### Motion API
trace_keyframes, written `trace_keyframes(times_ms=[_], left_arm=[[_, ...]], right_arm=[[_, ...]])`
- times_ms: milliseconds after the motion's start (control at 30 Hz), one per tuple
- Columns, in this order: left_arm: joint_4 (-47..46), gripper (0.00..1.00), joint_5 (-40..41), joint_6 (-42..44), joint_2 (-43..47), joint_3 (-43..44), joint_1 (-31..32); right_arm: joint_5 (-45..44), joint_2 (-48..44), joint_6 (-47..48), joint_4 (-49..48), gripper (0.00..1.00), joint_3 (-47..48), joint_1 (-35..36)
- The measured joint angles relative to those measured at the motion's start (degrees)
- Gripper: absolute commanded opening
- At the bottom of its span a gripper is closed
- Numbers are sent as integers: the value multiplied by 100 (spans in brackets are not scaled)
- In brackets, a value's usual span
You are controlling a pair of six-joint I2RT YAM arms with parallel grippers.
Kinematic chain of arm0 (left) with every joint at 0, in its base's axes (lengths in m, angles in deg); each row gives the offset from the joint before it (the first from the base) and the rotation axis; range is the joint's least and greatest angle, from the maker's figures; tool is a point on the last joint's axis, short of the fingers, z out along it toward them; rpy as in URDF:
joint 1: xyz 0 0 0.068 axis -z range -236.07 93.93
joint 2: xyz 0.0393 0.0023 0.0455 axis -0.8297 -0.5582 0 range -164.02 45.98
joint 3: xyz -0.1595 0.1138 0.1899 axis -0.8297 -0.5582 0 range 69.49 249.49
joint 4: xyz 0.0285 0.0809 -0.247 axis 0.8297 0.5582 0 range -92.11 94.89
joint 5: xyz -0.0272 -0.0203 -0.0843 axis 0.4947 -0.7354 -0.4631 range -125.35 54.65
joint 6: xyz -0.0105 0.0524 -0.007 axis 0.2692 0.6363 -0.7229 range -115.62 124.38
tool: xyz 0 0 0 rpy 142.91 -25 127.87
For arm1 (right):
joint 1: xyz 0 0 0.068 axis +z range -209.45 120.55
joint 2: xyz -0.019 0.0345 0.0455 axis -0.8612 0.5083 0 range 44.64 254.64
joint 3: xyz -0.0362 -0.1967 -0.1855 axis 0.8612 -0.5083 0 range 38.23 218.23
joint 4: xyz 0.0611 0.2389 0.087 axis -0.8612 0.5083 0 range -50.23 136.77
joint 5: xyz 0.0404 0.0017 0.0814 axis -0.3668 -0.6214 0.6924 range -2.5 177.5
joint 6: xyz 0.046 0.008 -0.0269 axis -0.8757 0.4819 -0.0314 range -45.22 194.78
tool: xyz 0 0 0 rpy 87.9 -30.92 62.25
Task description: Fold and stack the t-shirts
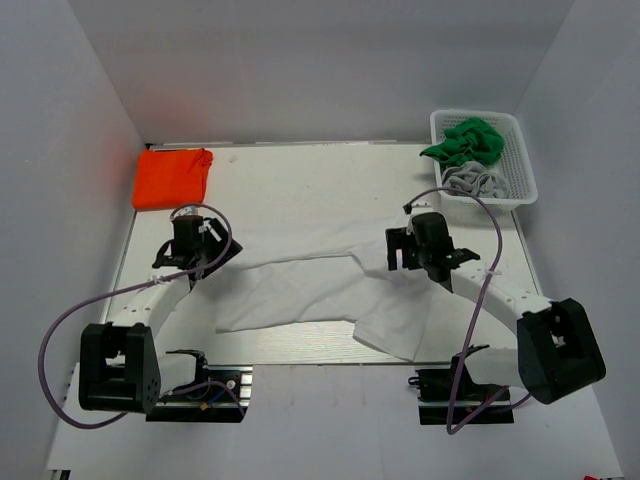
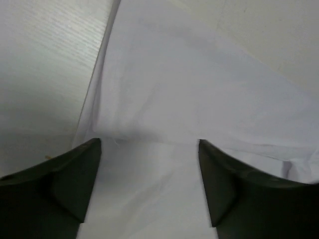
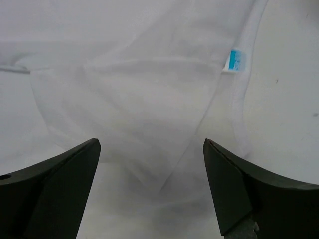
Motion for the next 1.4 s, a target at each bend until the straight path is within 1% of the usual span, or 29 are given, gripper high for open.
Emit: trace_keyframes(times_ms=[167,267,367,433,533,667,800,933,1133,1233,1300,1400], left_arm=[[577,100,142,-348,481,-28,33],[710,100,195,-417,680,114,44],[612,100,151,-439,568,450,76],[413,100,57,-437,282,643,83],[149,100,-26,-426,-439,896,120],[35,100,-90,-376,-1530,1193,136],[-4,100,-107,-343,-2310,1384,136],[-55,100,20,-343,-2874,2011,136],[4,100,227,-343,-3679,2955,116],[63,100,275,-343,-4183,3626,101],[94,100,297,-339,-4540,4122,92],[186,100,319,-293,-4841,4601,90]], right_arm=[[280,-546,-308,463,90,-225,105],[431,-807,-350,442,90,-173,116],[479,-737,-476,284,90,59,116],[457,-446,-619,190,90,337,116],[352,254,-820,98,90,815,107],[120,1244,-1049,138,90,1357,83],[55,2149,-1211,297,90,1838,4],[70,2942,-1318,555,90,2398,-133],[120,3998,-1351,702,90,3665,-354],[101,4489,-1346,750,90,4354,-483],[98,4774,-1331,769,90,4778,-544],[142,4916,-1182,745,90,5010,-570]])
